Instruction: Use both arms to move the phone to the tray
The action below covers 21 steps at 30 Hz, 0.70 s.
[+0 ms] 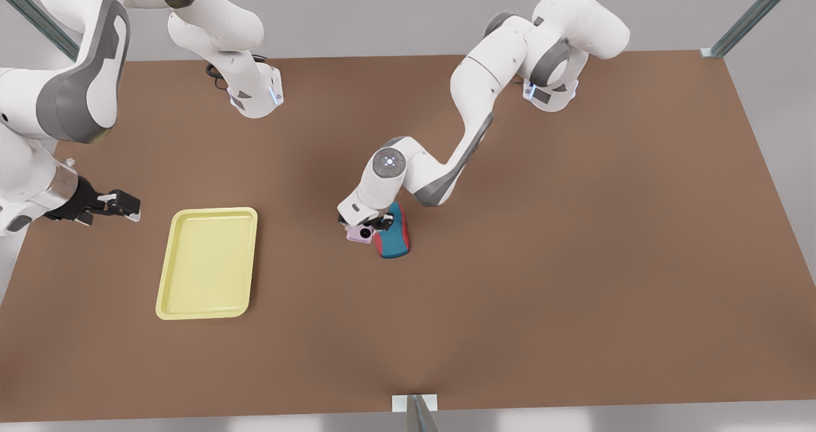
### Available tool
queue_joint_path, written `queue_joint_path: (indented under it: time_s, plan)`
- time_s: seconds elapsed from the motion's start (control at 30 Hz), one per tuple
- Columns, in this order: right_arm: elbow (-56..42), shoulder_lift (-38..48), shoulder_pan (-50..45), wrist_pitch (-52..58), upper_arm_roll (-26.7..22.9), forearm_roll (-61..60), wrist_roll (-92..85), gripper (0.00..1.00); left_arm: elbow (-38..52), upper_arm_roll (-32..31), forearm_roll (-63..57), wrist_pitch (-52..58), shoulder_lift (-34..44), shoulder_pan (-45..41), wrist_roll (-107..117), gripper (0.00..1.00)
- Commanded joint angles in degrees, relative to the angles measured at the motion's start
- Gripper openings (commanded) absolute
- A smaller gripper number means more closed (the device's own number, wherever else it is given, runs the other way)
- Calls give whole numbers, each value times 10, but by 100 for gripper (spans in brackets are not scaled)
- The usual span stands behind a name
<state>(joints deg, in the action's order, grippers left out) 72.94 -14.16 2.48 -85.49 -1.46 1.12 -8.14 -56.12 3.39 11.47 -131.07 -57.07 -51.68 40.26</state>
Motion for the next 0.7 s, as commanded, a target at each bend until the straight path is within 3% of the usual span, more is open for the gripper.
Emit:
queue_joint_path:
  time_s: [0.0, 0.03, 0.23, 0.27, 0.3, 0.5, 0.53, 0.6, 0.67]
  plan:
    - [0, -8, -2, -3, 1, 11, -1, 100, 43, -5, 4, -103, -37, -4, 379, 77]
    - [2, -9, -2, -4, 1, 12, 1, 100, 77, -3, 3, -117, -66, -7, 394, 77]
    - [80, 22, 1, -57, 1, 17, 1, 100, 79, -3, 0, -183, -112, -34, 388, 78]
    - [81, 22, 1, -57, 0, 17, 1, 100, 78, -3, 0, -183, -114, -35, 385, 82]
    - [84, 22, 2, -57, -3, 17, 1, 100, 78, -3, 0, -182, -117, -36, 382, 100]
    - [91, 27, -17, -56, -11, 17, 1, 100, 79, -7, 0, -162, -116, -37, 364, 100]
    - [94, 33, -18, -48, -7, 7, -3, 100, 79, -7, 1, -64, -99, -32, 334, 100]
    - [106, 39, -46, -35, 15, 6, 2, 100, 69, -13, 19, 256, -9, 60, 168, 100]
    - [110, 39, -69, -37, 35, 6, 49, 100, 3, 30, 29, 408, 93, 139, -29, 100]
